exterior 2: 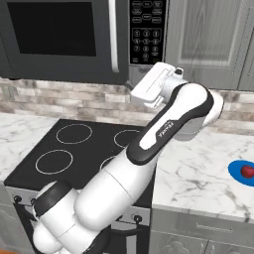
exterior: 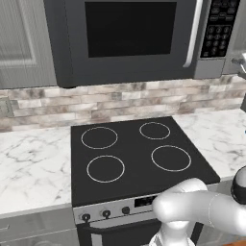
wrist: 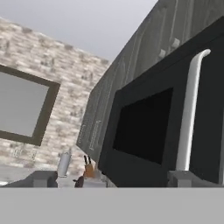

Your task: Remove the apple from the bowl and place it on the small plate. Then place the bowl with only the fish in the microwave, close the door, and press the start button to microwave the fish.

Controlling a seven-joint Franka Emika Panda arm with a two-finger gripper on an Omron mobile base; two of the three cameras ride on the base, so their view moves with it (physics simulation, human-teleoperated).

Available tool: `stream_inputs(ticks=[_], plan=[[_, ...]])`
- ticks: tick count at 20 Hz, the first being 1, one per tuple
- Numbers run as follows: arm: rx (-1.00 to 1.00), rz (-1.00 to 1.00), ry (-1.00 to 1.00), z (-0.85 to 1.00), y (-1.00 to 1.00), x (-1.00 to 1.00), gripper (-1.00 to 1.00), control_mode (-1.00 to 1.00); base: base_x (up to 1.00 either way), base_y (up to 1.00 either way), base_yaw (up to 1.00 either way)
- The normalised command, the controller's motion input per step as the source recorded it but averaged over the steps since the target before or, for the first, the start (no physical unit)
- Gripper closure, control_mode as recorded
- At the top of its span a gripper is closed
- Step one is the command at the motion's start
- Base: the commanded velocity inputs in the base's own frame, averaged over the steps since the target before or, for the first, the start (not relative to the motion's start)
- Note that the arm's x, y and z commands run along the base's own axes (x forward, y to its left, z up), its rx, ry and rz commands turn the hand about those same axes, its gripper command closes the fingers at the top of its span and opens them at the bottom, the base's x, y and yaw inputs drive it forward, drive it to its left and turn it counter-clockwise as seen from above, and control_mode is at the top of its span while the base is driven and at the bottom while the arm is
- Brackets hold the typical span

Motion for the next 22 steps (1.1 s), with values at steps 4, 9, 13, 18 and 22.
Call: stream_inputs(ticks=[4,9,13,18,22], plan=[[-0.05,-0.55,0.01,-0.53,0.01,0.01,-1.00,-1.00,0.00,0.00,0.00],[-0.03,-0.56,0.00,-0.42,0.22,0.22,-1.00,-1.00,0.00,0.00,0.00],[0.00,-0.31,0.00,0.00,0.00,0.63,-1.00,-1.00,0.00,0.00,0.00],[0.00,-0.15,0.01,0.00,0.00,0.71,-1.00,-1.00,0.00,0.00,0.00],[0.00,0.00,0.00,0.02,0.04,0.42,-1.00,-1.00,0.00,0.00,0.00]])
